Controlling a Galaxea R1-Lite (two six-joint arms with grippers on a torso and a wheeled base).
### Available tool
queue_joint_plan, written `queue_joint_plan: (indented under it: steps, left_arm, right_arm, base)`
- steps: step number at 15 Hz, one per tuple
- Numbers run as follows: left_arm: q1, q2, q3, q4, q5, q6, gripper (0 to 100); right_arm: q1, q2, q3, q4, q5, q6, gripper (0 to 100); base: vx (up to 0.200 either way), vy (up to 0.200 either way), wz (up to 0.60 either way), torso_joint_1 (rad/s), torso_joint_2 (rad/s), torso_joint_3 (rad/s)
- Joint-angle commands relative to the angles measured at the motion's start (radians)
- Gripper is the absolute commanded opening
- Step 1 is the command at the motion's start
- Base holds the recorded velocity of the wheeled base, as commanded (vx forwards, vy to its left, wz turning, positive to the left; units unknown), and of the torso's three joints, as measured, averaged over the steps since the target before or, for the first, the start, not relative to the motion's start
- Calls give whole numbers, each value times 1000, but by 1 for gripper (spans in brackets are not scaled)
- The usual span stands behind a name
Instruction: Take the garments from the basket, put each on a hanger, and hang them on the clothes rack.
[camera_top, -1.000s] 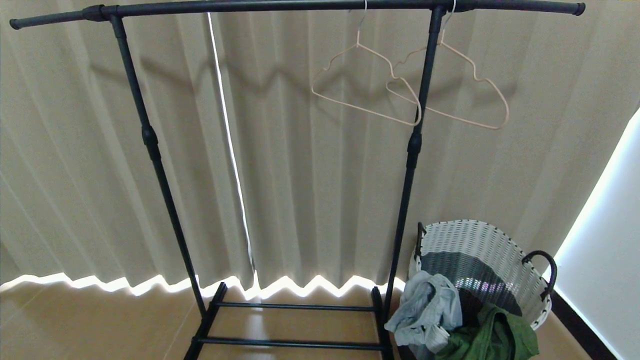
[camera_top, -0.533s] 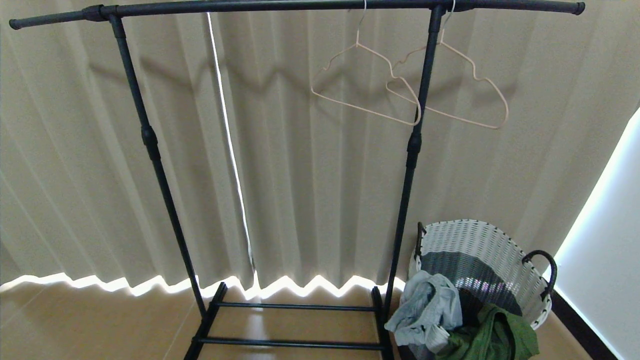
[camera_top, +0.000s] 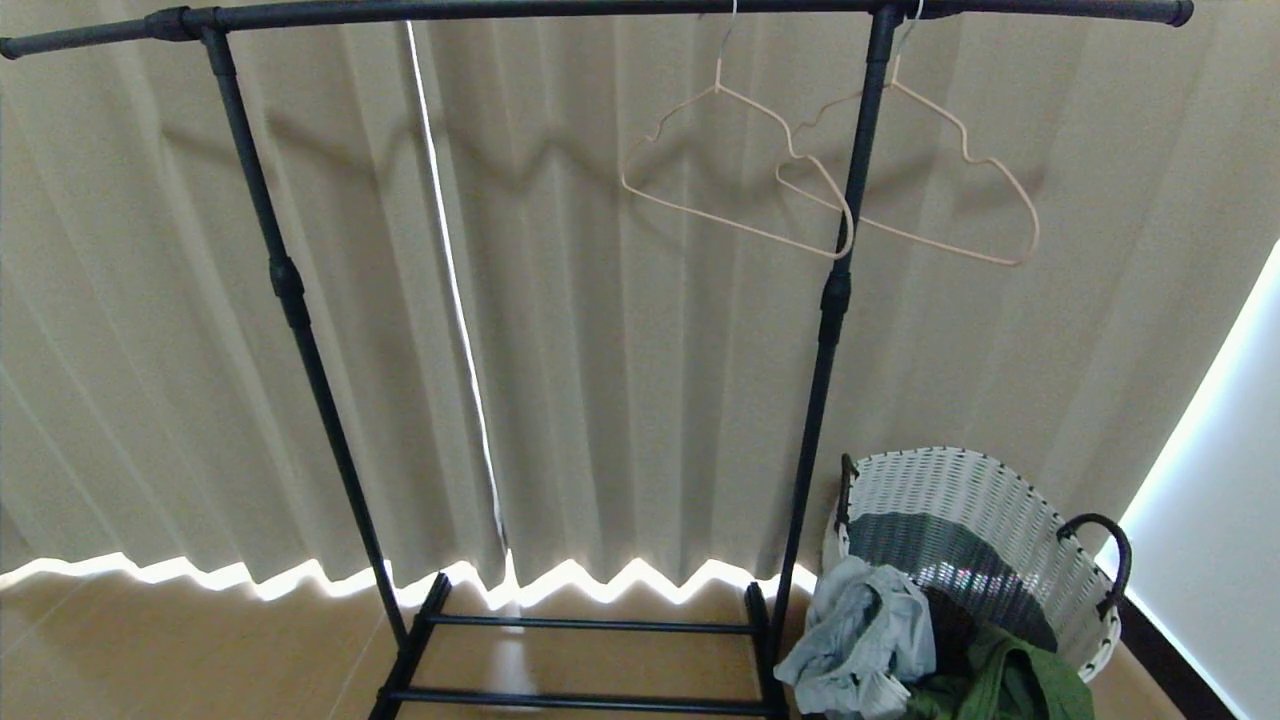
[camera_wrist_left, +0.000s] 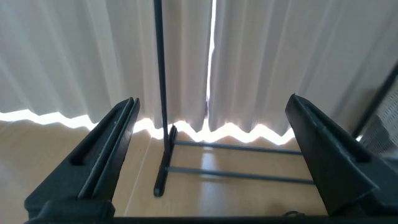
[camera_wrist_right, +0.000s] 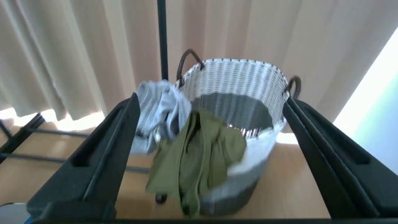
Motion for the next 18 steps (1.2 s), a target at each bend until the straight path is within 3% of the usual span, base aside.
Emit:
queue_joint_plan:
  steps: [1, 3, 6, 8, 10, 14, 18]
  left_arm:
    - [0, 0, 0, 0, 1, 1, 100]
    - [0, 0, 0, 0, -1, 3, 100]
    - [0, 0, 0, 0, -2, 3, 100]
    - [0, 0, 0, 0, -5, -2, 100]
    - [0, 0, 0, 0, -5, -3, 100]
    - [0, 0, 0, 0, -4, -5, 100]
    - [0, 0, 0, 0, -4, -5, 100]
  right_arm:
    - [0, 0, 0, 0, 0, 2, 100]
    - [0, 0, 0, 0, 0, 0, 100]
    - [0, 0, -3, 3, -4, -9, 100]
    - [8, 23, -42, 37, 3, -73, 100]
    - [49, 142, -111, 80, -6, -165, 100]
    - [60, 607, -215, 81, -9, -294, 100]
    - [36, 917, -223, 75, -43, -474, 100]
  base:
    - [200, 0, 0, 2, 2, 7]
    - [200, 0, 0, -2, 2, 2]
    - [0, 0, 0, 0, 0, 0]
    - [0, 0, 0, 0, 0, 0]
    - [0, 0, 0, 0, 0, 0]
    - [0, 0, 0, 0, 0, 0]
    - [0, 0, 0, 0, 0, 0]
